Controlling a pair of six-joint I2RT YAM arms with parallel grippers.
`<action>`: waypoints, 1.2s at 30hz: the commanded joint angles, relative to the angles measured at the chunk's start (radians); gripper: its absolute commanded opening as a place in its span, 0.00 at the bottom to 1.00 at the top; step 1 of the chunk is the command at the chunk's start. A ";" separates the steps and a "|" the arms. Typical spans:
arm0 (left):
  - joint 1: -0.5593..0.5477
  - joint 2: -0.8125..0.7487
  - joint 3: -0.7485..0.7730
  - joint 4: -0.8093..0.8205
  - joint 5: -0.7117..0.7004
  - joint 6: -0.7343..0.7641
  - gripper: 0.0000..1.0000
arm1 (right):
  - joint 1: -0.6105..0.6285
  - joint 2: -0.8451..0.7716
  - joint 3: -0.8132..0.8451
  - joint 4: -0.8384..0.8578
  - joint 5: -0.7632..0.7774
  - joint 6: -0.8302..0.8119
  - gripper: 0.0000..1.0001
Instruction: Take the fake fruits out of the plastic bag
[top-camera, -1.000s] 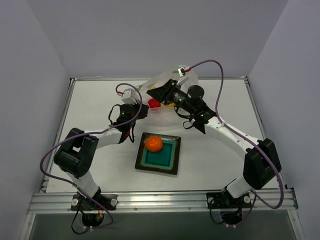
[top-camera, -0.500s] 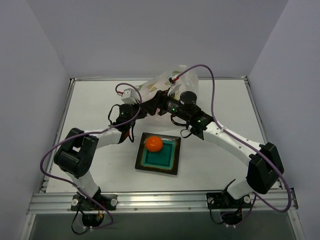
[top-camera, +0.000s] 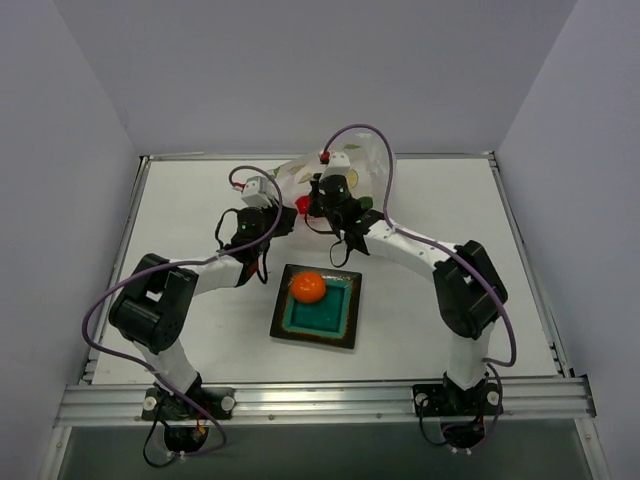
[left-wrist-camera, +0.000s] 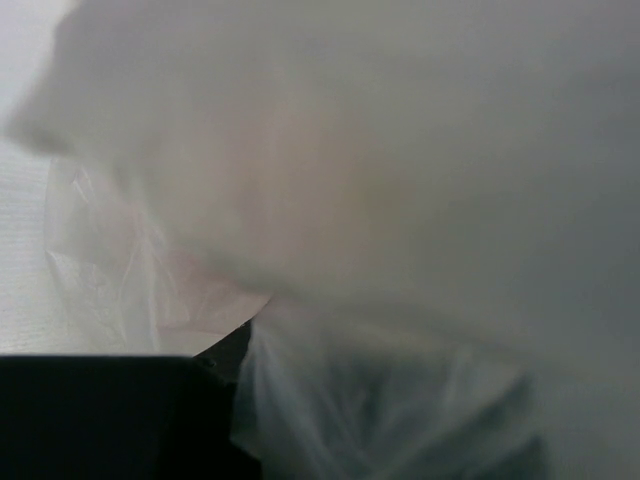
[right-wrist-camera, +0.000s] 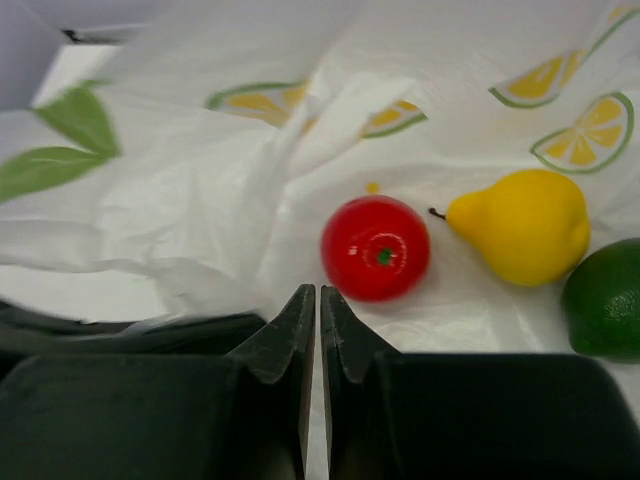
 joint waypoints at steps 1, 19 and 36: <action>0.010 0.020 0.004 0.086 0.014 -0.023 0.02 | -0.014 0.078 0.104 -0.006 0.139 -0.037 0.04; 0.010 0.079 -0.043 0.118 -0.023 -0.046 0.02 | -0.065 0.445 0.325 0.006 0.098 -0.006 0.81; 0.010 0.060 -0.028 0.095 -0.021 -0.036 0.02 | -0.064 0.379 0.287 -0.044 0.009 0.037 0.88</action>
